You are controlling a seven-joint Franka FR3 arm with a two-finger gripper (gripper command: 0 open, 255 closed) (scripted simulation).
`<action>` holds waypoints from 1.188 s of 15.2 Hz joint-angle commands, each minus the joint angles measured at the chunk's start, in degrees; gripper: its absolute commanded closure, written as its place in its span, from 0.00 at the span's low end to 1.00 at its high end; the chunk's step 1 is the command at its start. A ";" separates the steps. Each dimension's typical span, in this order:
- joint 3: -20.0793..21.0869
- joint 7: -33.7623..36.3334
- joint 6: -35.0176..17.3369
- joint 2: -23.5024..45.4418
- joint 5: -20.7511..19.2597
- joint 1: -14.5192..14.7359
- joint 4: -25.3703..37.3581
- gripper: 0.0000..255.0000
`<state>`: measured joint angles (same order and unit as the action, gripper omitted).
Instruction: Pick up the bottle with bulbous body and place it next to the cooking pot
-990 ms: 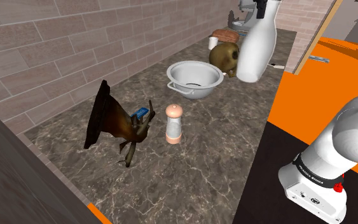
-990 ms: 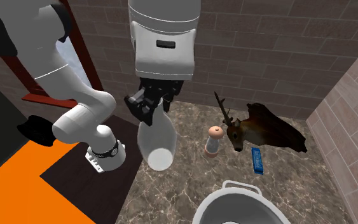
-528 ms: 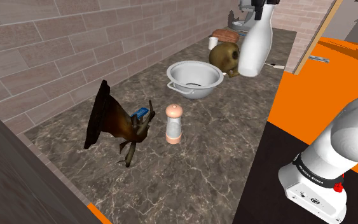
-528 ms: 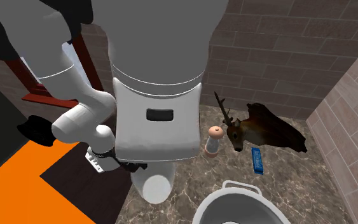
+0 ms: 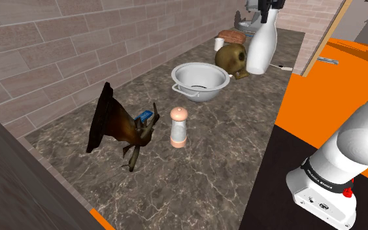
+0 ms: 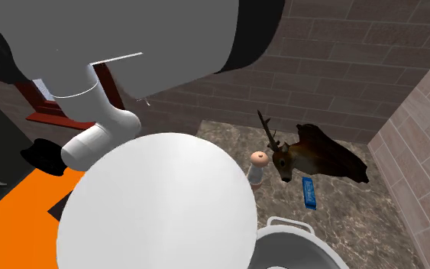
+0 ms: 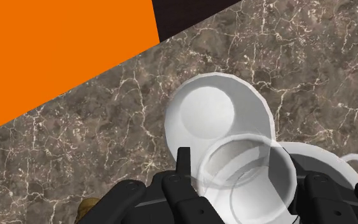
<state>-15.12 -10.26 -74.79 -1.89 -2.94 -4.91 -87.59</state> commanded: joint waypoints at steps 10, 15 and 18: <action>-2.77 -5.62 -5.64 7.70 1.20 -3.01 2.07 1.00; -2.68 -5.25 -9.76 6.84 0.99 -2.85 -2.89 1.00; -2.65 -5.07 -12.16 6.52 0.92 -2.80 -5.60 1.00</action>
<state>-17.74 -15.29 -86.13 4.58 -2.02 -7.66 -92.48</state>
